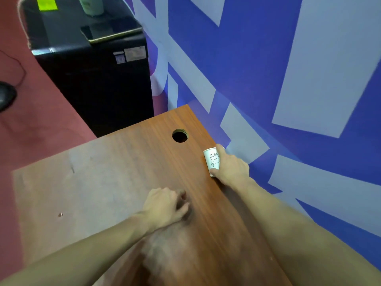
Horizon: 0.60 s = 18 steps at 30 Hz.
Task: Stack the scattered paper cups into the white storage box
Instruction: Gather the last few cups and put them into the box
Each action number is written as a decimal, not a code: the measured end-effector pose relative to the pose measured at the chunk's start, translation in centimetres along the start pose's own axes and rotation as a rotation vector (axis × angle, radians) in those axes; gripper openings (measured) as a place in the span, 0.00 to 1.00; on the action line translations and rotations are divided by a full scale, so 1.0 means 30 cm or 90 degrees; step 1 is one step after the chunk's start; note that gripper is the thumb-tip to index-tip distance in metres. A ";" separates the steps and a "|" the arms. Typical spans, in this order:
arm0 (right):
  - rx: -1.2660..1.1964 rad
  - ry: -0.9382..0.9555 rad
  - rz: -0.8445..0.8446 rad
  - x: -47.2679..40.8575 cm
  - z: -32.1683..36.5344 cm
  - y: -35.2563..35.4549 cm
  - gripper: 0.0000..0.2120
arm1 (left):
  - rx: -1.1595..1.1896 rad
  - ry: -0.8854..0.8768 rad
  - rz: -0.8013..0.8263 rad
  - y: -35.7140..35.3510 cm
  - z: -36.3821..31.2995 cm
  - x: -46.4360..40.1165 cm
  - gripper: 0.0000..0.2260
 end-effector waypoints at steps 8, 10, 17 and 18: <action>0.012 0.014 -0.049 0.139 -0.064 0.038 0.15 | 0.007 -0.005 0.041 -0.017 -0.050 0.028 0.17; 0.033 0.014 -0.060 0.194 -0.092 0.060 0.12 | 0.001 -0.011 0.050 0.002 -0.066 0.038 0.17; 0.000 -0.018 -0.085 0.458 -0.200 0.182 0.11 | -0.046 -0.046 0.045 0.139 -0.176 0.107 0.18; -0.001 -0.020 -0.091 0.502 -0.214 0.196 0.12 | -0.051 -0.050 0.046 0.162 -0.197 0.121 0.17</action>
Point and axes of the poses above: each hand's wrist, its own x-axis away from the middle knuckle, its own y-axis out of the back of the hand, z = x × y, the point moved 10 cm from there along -x, towards the middle knuckle, and after that the axes turned 14 degrees about -y, right-handed, at the moved point
